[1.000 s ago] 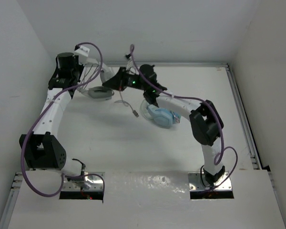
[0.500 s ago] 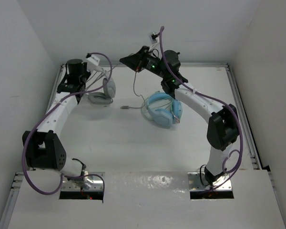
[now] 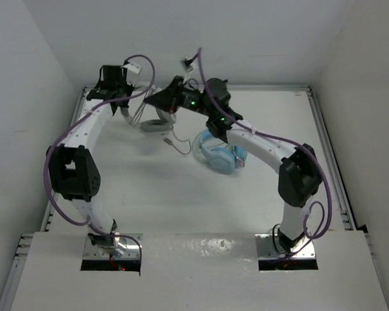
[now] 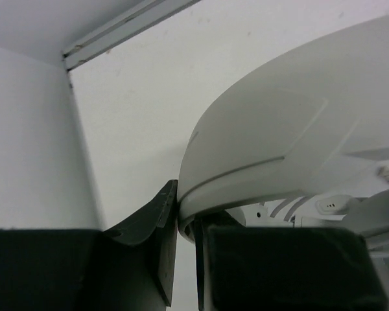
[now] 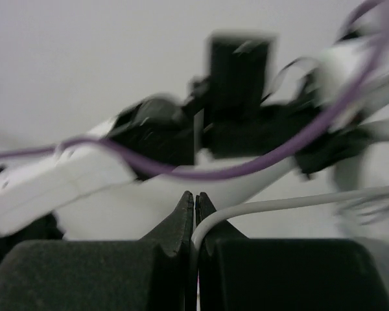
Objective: Wrap the headphones
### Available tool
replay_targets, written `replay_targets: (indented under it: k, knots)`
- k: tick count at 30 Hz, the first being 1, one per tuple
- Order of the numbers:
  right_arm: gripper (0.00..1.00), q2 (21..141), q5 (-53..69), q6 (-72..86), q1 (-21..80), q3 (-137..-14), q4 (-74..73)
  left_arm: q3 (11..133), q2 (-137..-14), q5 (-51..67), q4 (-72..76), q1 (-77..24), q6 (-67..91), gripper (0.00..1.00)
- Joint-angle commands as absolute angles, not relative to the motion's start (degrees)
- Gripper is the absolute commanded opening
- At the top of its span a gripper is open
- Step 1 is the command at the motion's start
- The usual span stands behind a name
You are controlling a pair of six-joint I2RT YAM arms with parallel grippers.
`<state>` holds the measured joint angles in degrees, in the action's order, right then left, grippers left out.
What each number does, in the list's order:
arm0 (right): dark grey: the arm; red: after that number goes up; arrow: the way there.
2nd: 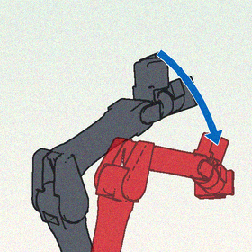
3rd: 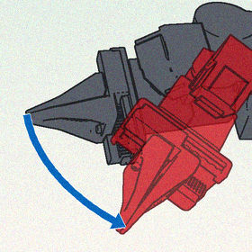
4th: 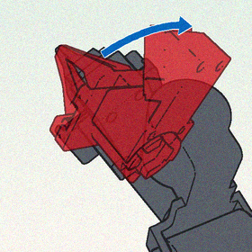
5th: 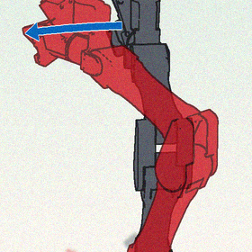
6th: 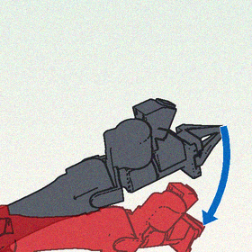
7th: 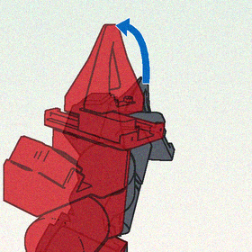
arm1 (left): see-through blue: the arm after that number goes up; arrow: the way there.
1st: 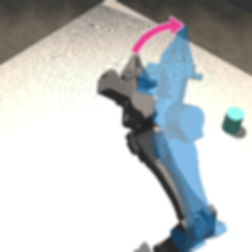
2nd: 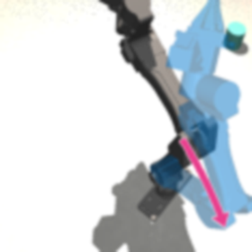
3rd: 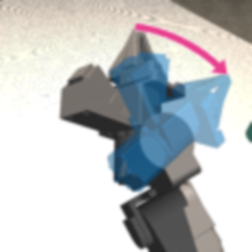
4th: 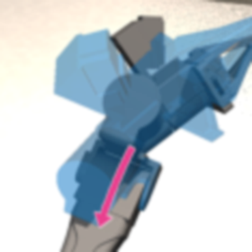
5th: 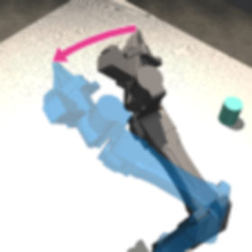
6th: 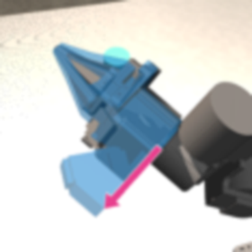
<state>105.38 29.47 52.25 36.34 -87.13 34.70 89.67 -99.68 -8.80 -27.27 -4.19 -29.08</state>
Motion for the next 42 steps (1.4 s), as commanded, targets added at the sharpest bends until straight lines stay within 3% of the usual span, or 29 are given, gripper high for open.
replay_targets:
  k: [1, 5, 8, 12, 15, 18, 19, 20, 26, 31, 35, 42]
  knots:
    - [0.00, 107.4, 35.1, 49.1, 44.3, -93.5, 36.3, 98.3, -100.7, -2.2, -29.4, -1.9, -16.8, 0.00]
    - [0.00, 116.4, 38.3, 41.8, 49.6, -108.5, 22.5, 107.8, -104.3, 8.6, -35.1, 3.3, -8.1, 0.00]
    - [0.00, 121.5, 38.8, 43.6, 50.4, -108.4, 24.4, 113.3, -105.6, 16.9, -36.8, 6.5, -4.2, 0.00]
    - [0.10, 126.8, 41.7, 42.1, 50.7, -107.4, 25.2, 113.8, -102.8, 25.5, -36.7, 8.3, -0.5, 0.00]
    - [0.30, 128.8, 40.0, 35.0, 50.6, -106.0, 19.7, 113.2, -99.2, 27.0, -36.6, 8.4, 1.3, 0.00]
    - [0.59, 126.6, 36.6, 25.8, 50.5, -100.3, 17.8, 111.4, -93.5, 28.4, -36.2, 8.5, 0.8, 0.00]
    - [0.96, 125.5, 34.0, 20.7, 50.6, -96.1, 18.0, 111.0, -92.4, 28.5, -36.0, 8.4, 0.5, 0.00]
    - [0.99, 124.3, 33.3, 17.8, 50.5, -94.1, 18.0, 110.7, -91.2, 28.3, -35.9, 8.5, 0.3, 0.00]
    - [0.99, 115.2, 23.4, -6.0, 50.5, -79.6, 15.8, 112.4, -85.5, 29.1, -40.3, 8.5, -3.8, 0.00]
    - [0.99, 113.3, 21.0, -21.3, 50.5, -76.0, 6.8, 117.0, -84.8, 32.8, -45.0, 8.5, -5.3, 0.00]
    - [0.99, 112.6, 20.4, -27.1, 50.4, -72.4, 6.9, 119.7, -85.2, 34.3, -47.5, 8.4, -5.9, 0.00]
    - [0.99, 117.1, 13.0, -25.8, 49.5, -70.7, 21.0, 122.9, -86.0, 35.3, -48.4, 8.5, -6.2, 0.00]
